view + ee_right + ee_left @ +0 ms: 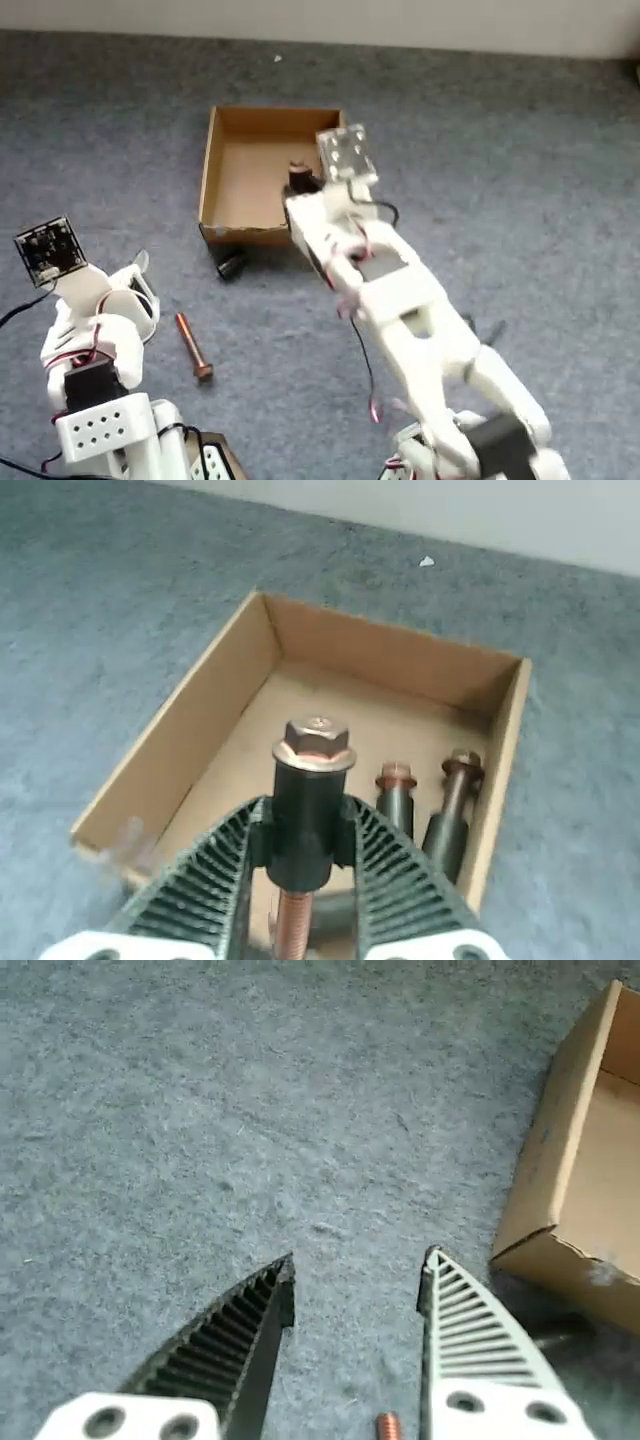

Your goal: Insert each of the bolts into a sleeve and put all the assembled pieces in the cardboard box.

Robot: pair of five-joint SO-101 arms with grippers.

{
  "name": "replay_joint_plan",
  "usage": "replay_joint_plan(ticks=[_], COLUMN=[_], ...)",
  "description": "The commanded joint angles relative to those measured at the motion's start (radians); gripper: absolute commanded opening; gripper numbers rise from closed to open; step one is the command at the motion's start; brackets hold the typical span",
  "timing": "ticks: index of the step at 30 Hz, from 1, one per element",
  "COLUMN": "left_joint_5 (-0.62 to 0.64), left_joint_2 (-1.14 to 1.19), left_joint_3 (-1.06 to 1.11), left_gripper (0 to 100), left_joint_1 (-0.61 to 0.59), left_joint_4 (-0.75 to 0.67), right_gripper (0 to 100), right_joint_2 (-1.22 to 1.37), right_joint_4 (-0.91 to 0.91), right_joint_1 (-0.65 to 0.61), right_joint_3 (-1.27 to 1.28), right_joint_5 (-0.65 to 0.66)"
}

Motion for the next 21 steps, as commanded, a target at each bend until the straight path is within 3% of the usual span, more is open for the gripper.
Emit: replay_joint_plan(ticks=[1, 5, 10, 16, 21], left_joint_5=[0.003, 0.003, 0.003, 0.003, 0.003], left_joint_2=[-0.008, -0.008, -0.008, -0.008, -0.008], left_joint_3=[0.005, 0.015, 0.019, 0.019, 0.019], left_gripper=[22, 22, 22, 22, 22], left_joint_1=[-0.053, -0.056, -0.056, -0.058, -0.065], left_joint_4=[-0.052, -0.052, -0.052, -0.052, -0.052], right_gripper=[0.5, 3.6, 20.7, 21.6, 21.6], right_joint_2=[0.151, 0.283, 0.285, 0.165, -0.008], right_joint_4=[-0.042, -0.015, 0.255, 0.527, 0.742], right_joint_1=[0.036, 0.058, 0.051, 0.051, 0.002], right_joint_3=[-0.232, -0.371, -0.495, -0.584, -0.516], right_joint_5=[0.066, 0.103, 0.100, 0.100, 0.100])
